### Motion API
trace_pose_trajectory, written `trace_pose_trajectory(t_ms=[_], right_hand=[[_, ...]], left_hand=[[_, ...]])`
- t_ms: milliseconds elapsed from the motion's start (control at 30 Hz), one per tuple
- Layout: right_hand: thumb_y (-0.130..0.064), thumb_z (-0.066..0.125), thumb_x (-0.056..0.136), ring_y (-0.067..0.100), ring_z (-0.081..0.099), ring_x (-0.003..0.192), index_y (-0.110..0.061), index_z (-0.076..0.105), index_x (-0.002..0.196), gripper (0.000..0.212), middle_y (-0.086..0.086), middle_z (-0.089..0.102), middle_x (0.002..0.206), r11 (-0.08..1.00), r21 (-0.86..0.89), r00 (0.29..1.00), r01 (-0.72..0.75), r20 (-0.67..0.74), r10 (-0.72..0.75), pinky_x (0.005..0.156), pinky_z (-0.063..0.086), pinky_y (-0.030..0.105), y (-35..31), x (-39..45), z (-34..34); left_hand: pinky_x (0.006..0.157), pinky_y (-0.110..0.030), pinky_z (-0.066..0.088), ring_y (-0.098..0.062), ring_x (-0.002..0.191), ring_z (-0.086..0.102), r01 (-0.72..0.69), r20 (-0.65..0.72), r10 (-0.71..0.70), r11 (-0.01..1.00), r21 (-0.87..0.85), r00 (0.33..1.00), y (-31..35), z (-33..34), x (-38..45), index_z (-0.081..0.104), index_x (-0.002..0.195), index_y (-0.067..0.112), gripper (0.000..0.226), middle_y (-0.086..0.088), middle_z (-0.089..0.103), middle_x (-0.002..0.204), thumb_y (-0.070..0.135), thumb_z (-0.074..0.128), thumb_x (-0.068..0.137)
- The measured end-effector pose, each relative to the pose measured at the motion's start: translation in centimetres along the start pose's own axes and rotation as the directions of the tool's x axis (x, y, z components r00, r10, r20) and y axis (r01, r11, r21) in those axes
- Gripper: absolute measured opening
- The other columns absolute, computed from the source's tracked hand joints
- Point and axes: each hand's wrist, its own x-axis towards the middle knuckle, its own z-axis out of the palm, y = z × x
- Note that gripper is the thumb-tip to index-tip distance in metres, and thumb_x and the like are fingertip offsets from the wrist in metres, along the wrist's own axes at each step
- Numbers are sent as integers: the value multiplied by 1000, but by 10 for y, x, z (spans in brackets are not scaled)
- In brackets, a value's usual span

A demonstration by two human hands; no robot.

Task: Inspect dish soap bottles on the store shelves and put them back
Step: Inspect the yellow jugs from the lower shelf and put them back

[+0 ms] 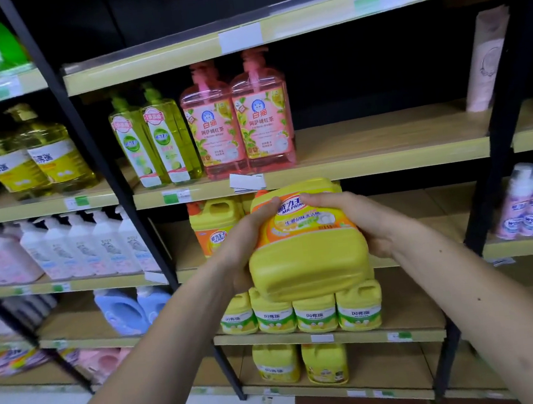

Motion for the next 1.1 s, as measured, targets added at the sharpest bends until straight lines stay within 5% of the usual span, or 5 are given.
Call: trace_pose_trajectory(t_ms=[167, 367, 533, 800, 1100], right_hand=[[-75, 51, 98, 30, 78, 106, -23, 78, 123, 63, 10, 82, 113, 997, 64, 989, 39, -147, -29, 95, 63, 48, -3, -2, 8], [-63, 65, 97, 22, 80, 97, -26, 80, 114, 43, 2, 84, 106, 923, 282, 936, 260, -309, -169, 82, 62, 37, -2, -19, 44], [-68, 49, 104, 15, 58, 136, -64, 41, 151, 48, -10, 49, 156, 893, 150, 873, 424, -331, -359, 117, 49, 47, 14, -21, 68], [-58, 51, 107, 12, 65, 129, -55, 44, 155, 49, -12, 60, 152, 881, 192, 885, 432, -276, -374, 112, 53, 43, 13, -25, 53], [-77, 18, 103, 5, 9, 164, -50, 8, 167, 70, -25, 12, 176, 574, -343, 561, 743, -146, -815, 133, 15, 55, 77, -31, 56]], left_hand=[[76, -46, 68, -33, 87, 82, 66, 82, -56, 989, -134, 995, 4, -8, -5, 86, 112, 10, 51, -17, 81, 113, 54, 77, 88], [89, -48, 65, -34, 111, 77, -62, 61, 81, 961, -269, 995, -3, 12, 9, 70, 142, 13, 65, -18, 73, 136, 63, 46, 108], [57, -44, 66, -33, 76, 83, -42, 30, 54, 953, -301, 998, -21, 25, 20, 89, 81, 12, 61, -17, 83, 91, 43, 45, 110], [63, -43, 66, -31, 79, 82, -71, 15, 80, 940, -334, 997, -25, 41, 23, 89, 84, 16, 69, -14, 83, 92, 48, 36, 114], [57, -29, 63, -19, 60, 78, -196, 57, 215, 950, -242, 975, -1, 42, 5, 83, 64, 14, 82, -6, 79, 70, 50, 29, 113]])
